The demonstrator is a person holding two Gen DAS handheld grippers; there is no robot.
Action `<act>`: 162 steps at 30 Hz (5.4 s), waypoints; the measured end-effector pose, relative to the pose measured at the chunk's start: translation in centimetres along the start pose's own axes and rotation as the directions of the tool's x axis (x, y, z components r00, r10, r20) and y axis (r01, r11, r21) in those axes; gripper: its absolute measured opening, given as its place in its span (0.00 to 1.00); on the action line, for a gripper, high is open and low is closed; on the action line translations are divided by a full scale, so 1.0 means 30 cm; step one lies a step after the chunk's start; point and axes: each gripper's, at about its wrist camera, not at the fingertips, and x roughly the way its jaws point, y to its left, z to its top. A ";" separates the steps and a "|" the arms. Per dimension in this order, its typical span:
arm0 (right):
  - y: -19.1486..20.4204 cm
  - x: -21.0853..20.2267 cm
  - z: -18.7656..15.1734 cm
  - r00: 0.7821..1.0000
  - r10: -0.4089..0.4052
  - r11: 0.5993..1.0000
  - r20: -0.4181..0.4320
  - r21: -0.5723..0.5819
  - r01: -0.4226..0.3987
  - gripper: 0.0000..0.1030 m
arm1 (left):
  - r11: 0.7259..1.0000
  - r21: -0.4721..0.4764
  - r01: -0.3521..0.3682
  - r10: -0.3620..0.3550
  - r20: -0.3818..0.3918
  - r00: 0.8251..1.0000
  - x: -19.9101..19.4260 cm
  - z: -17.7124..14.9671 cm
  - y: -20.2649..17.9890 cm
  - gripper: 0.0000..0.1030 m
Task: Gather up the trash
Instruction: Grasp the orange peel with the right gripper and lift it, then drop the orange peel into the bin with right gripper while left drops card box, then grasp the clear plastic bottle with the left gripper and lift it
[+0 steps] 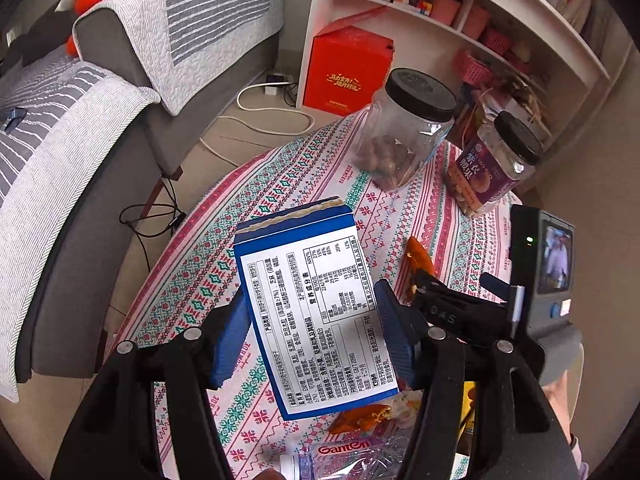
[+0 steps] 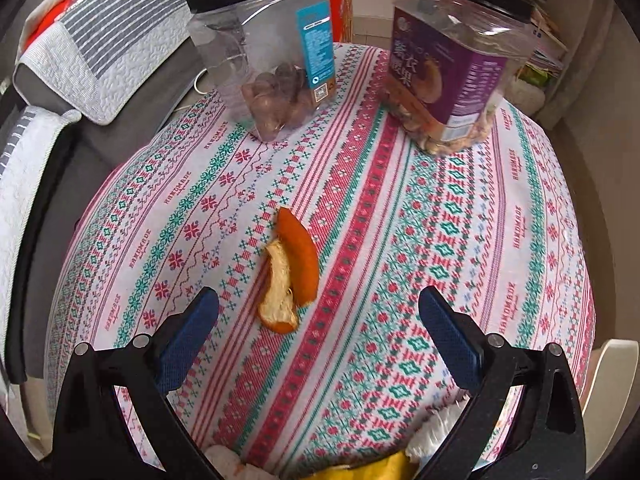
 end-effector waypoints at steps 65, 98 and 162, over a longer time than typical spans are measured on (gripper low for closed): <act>-0.524 -0.667 -0.404 0.903 -0.019 0.963 0.429 0.250 -0.098 0.15 | 0.962 0.254 0.094 -0.155 0.229 0.961 -0.145 -0.226 -0.376 0.58; -1.257 -0.927 -0.820 0.863 -0.440 0.693 0.247 0.704 0.152 0.75 | 0.809 0.526 0.261 -0.389 0.147 0.909 -0.282 -0.481 -1.013 0.58; -0.556 -0.458 -0.495 0.989 -0.119 0.947 0.087 0.309 0.087 0.93 | 0.562 0.823 0.088 0.170 -0.218 0.961 0.191 -0.634 -0.405 0.81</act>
